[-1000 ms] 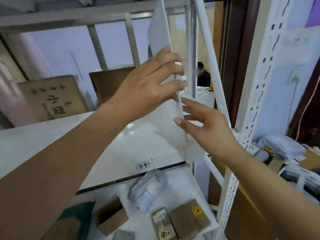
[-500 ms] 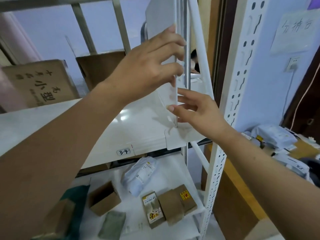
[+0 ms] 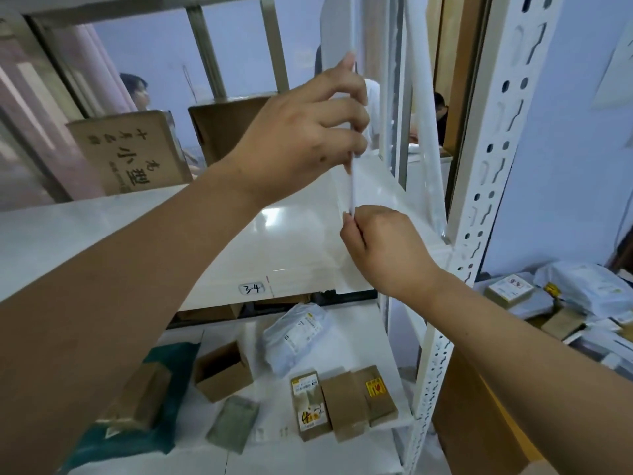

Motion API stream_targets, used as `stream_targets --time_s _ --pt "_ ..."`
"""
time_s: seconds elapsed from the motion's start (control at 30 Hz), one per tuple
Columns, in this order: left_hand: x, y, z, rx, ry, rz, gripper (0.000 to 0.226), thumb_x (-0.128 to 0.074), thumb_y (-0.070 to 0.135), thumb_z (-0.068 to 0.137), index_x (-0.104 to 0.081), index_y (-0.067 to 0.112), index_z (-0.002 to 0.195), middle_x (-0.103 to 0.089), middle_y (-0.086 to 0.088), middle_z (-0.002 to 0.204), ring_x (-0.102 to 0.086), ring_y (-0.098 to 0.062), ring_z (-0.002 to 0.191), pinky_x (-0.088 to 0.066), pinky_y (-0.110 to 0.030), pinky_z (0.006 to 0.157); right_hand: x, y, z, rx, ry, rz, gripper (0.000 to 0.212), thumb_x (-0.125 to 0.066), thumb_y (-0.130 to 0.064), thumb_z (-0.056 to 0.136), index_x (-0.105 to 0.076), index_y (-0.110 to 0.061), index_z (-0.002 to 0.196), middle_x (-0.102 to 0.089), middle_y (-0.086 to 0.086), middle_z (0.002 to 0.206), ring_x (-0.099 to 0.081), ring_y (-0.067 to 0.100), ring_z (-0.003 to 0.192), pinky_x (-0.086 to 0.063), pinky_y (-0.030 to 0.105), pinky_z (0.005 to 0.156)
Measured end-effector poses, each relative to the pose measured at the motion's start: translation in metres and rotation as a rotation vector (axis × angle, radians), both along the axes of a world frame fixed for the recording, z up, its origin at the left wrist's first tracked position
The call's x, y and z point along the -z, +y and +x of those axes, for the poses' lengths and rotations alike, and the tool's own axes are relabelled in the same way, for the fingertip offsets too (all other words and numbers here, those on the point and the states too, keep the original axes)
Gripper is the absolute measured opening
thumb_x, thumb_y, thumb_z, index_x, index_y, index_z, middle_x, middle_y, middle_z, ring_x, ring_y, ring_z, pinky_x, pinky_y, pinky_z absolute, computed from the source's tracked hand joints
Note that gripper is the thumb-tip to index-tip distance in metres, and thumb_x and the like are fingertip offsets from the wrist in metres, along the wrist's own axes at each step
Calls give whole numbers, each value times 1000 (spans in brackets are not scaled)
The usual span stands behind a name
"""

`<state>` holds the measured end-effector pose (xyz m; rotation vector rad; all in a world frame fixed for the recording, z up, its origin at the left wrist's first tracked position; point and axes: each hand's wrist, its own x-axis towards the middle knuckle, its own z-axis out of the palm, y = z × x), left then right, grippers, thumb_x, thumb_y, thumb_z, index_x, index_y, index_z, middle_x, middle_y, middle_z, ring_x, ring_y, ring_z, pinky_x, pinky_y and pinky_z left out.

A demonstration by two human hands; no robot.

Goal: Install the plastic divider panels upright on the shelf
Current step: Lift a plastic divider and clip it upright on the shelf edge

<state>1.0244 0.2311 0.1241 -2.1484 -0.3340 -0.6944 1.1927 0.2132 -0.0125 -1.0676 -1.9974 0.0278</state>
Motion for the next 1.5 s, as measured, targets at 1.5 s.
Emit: stream_targets --time_s 1.5 --pt "72 -29 -126 -85 -4 -25 14 -68 0 104 -78 3 94 -72 -13 95 -72 -30 100 -42 -55 121 18 -13 -80 -266 4 -53 23 -84 -21 84 -65 -8 81 -58 2 78 -54 19 67 -45 33 64"
